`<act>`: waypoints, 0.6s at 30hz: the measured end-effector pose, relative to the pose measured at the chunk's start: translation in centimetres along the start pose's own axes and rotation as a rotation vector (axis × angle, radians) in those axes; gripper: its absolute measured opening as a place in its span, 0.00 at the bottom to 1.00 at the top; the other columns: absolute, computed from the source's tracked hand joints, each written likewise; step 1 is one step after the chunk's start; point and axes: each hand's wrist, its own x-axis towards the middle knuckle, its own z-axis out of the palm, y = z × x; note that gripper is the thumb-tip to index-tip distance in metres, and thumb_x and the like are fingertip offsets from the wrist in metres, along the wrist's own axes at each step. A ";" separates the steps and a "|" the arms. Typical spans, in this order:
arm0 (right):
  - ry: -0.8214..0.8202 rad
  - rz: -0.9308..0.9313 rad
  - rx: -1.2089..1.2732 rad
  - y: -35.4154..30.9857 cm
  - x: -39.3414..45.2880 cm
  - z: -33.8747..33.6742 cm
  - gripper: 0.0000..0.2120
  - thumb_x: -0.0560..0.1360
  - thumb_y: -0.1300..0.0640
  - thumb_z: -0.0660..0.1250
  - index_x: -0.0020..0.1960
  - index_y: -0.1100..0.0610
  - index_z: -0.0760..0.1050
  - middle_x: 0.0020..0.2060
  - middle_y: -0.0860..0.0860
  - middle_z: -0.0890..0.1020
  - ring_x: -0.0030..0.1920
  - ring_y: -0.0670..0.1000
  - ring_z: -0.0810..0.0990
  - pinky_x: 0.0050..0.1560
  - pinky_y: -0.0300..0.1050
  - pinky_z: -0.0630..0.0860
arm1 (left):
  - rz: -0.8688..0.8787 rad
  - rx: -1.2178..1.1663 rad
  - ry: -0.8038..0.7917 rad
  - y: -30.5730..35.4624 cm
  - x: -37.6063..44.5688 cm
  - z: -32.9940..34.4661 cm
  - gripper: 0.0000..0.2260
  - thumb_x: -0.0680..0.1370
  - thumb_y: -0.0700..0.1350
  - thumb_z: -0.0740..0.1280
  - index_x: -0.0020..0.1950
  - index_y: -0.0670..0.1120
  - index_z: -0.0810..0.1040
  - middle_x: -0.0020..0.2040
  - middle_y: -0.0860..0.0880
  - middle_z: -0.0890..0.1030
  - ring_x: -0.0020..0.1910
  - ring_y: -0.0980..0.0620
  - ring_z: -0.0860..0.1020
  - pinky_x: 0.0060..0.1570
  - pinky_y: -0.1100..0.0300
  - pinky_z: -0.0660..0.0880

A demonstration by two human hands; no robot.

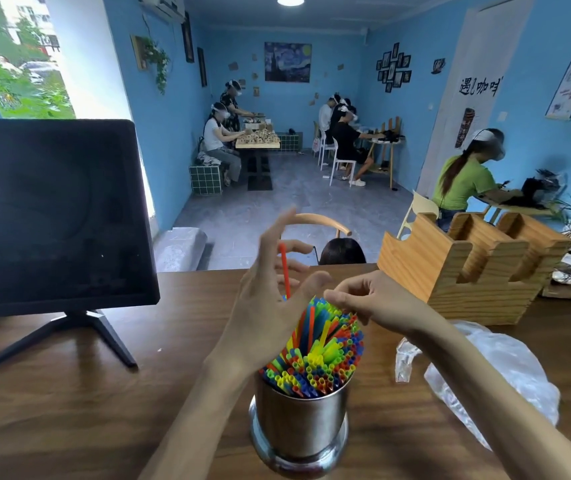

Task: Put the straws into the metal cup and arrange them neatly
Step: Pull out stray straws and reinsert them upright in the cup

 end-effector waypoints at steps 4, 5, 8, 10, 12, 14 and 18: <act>0.000 0.001 0.045 0.0 0.2 -0.2 0.20 0.69 0.38 0.71 0.36 0.55 0.85 0.31 0.49 0.82 0.31 0.44 0.75 0.33 0.40 0.69 | -0.009 0.333 -0.161 -0.7 -0.1 -0.3 0.10 0.83 0.54 0.64 0.61 0.61 0.82 0.52 0.68 0.78 0.58 0.64 0.75 0.61 0.56 0.74; -0.001 0.003 0.056 0.0 0.3 -0.2 0.19 0.69 0.38 0.71 0.36 0.54 0.84 0.31 0.49 0.82 0.31 0.44 0.74 0.33 0.40 0.69 | -0.035 0.369 -0.205 -0.8 -0.2 -0.3 0.11 0.83 0.55 0.63 0.61 0.62 0.83 0.53 0.68 0.79 0.59 0.65 0.74 0.62 0.56 0.73; -0.002 -0.019 0.052 0.1 0.4 -0.3 0.16 0.70 0.41 0.72 0.35 0.53 0.84 0.30 0.50 0.81 0.31 0.46 0.72 0.32 0.41 0.67 | -0.053 0.359 -0.277 -0.5 -0.5 -0.7 0.14 0.84 0.55 0.60 0.69 0.67 0.75 0.58 0.64 0.82 0.61 0.65 0.76 0.64 0.58 0.74; 0.009 -0.039 0.031 0.1 0.4 -0.1 0.16 0.72 0.41 0.72 0.36 0.53 0.84 0.30 0.51 0.82 0.31 0.47 0.73 0.32 0.40 0.68 | -0.060 0.289 -0.273 -0.3 -0.6 -1.0 0.19 0.85 0.54 0.60 0.74 0.70 0.65 0.56 0.64 0.84 0.61 0.65 0.78 0.62 0.64 0.73; 0.045 -0.063 0.014 -0.1 0.4 0.2 0.15 0.74 0.45 0.71 0.38 0.56 0.84 0.29 0.48 0.82 0.30 0.43 0.75 0.33 0.36 0.69 | -0.107 0.232 -0.263 -0.2 -0.7 -1.1 0.21 0.84 0.53 0.62 0.73 0.71 0.62 0.56 0.66 0.84 0.62 0.65 0.78 0.63 0.64 0.72; 0.125 -0.112 -0.022 -0.4 0.5 0.3 0.14 0.75 0.46 0.71 0.38 0.55 0.84 0.31 0.49 0.83 0.31 0.45 0.79 0.35 0.38 0.74 | -0.114 0.230 -0.251 -0.5 -0.8 -0.9 0.16 0.82 0.54 0.66 0.68 0.68 0.71 0.59 0.66 0.82 0.63 0.67 0.75 0.66 0.58 0.72; 0.360 -0.213 -0.083 -2.5 0.6 -0.7 0.15 0.77 0.47 0.70 0.40 0.57 0.82 0.30 0.49 0.82 0.30 0.43 0.76 0.34 0.36 0.72 | -0.084 0.342 -0.232 -1.4 -0.7 -0.8 0.09 0.80 0.58 0.67 0.54 0.61 0.86 0.63 0.65 0.79 0.65 0.67 0.71 0.69 0.56 0.68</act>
